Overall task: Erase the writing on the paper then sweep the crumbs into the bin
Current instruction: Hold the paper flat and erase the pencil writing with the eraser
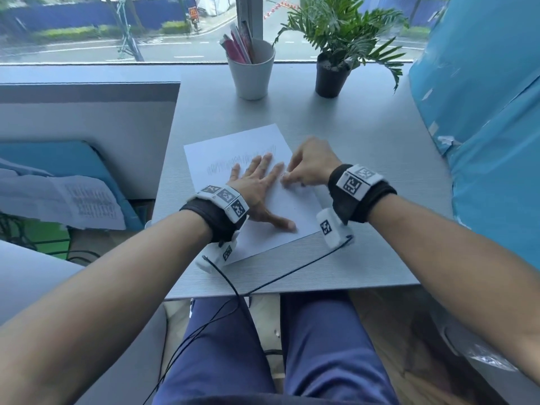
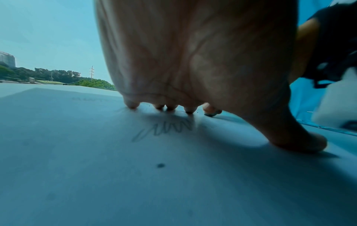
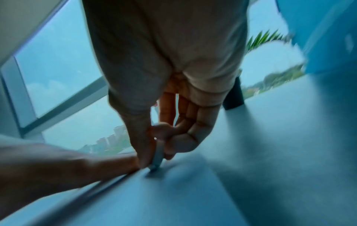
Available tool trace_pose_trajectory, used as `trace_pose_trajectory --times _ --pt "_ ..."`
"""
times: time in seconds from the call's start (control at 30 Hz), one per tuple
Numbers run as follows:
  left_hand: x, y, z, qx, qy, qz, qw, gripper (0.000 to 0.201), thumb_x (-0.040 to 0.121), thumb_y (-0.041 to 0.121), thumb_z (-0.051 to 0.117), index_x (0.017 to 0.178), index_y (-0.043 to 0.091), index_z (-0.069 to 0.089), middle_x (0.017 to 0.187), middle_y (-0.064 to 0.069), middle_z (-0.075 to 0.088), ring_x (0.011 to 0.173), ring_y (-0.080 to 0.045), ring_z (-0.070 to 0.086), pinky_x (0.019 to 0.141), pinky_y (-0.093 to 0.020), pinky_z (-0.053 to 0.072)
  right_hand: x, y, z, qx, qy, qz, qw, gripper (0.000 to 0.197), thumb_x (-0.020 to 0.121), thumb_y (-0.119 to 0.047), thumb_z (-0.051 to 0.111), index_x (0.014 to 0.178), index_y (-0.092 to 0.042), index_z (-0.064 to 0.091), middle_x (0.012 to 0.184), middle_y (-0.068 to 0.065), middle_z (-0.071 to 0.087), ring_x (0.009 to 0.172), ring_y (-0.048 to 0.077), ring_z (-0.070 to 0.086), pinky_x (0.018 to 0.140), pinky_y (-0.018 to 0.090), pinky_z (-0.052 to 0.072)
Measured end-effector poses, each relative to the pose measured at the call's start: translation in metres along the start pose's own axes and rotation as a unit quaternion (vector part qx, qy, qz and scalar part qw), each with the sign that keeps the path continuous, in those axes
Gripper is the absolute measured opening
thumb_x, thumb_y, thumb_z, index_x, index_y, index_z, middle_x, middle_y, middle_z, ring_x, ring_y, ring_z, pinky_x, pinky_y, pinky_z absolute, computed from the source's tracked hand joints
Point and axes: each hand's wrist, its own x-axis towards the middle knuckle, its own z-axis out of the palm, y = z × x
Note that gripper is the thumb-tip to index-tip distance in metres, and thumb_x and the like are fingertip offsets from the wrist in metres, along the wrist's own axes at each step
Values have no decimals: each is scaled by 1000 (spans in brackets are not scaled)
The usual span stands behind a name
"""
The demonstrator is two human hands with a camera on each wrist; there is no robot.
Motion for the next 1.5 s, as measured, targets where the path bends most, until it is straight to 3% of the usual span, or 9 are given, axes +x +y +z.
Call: trace_pose_trajectory --times 0.43,0.6,0.7,0.8,0.9,1.07,1.2,1.3,1.5 --pt "1 1 0 5 -7 -9 1000 151 45 99 56 152 31 -27 157 1 -37 145 -18 -32 115 -55 -19 -13 -11 14 -41 -83 -51 994 7 67 -11 81 68 -9 74 58 1 66 35 -3 54 42 13 45" --pt "1 1 0 3 -12 -11 1000 151 47 99 56 152 30 -27 156 2 -39 145 -18 -33 116 -56 -19 -9 -8 11 -56 -38 -48 997 11 66 -15 80 61 -16 69 55 -1 63 44 3 53 50 18 42" --pt "1 1 0 3 -10 -8 1000 151 46 99 55 151 30 -29 156 2 -39 145 -19 -33 115 -56 -19 -11 -6 11 -39 -78 -45 995 9 68 -13 82 67 -11 73 58 2 66 38 2 55 44 15 44" --pt "0 2 0 -5 -7 -7 1000 150 46 99 55 152 30 -26 156 3 -38 145 -17 -32 115 -55 -19 -2 5 1 -13 -10 -10 1000 13 65 -18 86 70 -10 76 56 1 64 36 -1 51 41 11 42" --pt "2 1 1 0 -6 -9 1000 150 46 99 56 152 30 -26 156 3 -38 145 -17 -33 116 -57 -18 -13 0 12 -52 -59 -52 996 12 67 -16 83 69 -8 74 57 -1 65 38 -1 52 40 8 40" --pt "0 2 1 -11 -5 -10 1000 151 44 100 56 153 32 -24 157 6 -37 145 -15 -32 117 -56 -17 -3 7 0 -21 -3 -14 1000 12 65 -18 84 71 -10 76 59 2 66 41 1 56 51 18 45" --pt "0 1 1 -7 1 -13 1000 151 44 99 56 153 33 -24 157 7 -37 145 -15 -32 117 -57 -16 -16 4 7 -33 -69 -40 996 13 69 -17 82 73 -6 76 63 7 70 48 11 61 46 16 46" --pt "1 3 1 -8 1 -15 1000 151 43 101 55 153 33 -24 157 6 -38 145 -15 -32 117 -58 -16 -9 10 1 1 -8 -13 1000 13 67 -18 84 70 -9 75 62 6 70 44 8 58 47 16 46" --pt "2 3 3 -3 4 -18 1000 151 42 101 54 153 34 -23 157 6 -36 146 -15 -31 117 -58 -15 -8 16 -2 -5 -25 -12 1000 14 68 -20 85 71 -9 76 65 7 72 38 0 56 44 14 43"
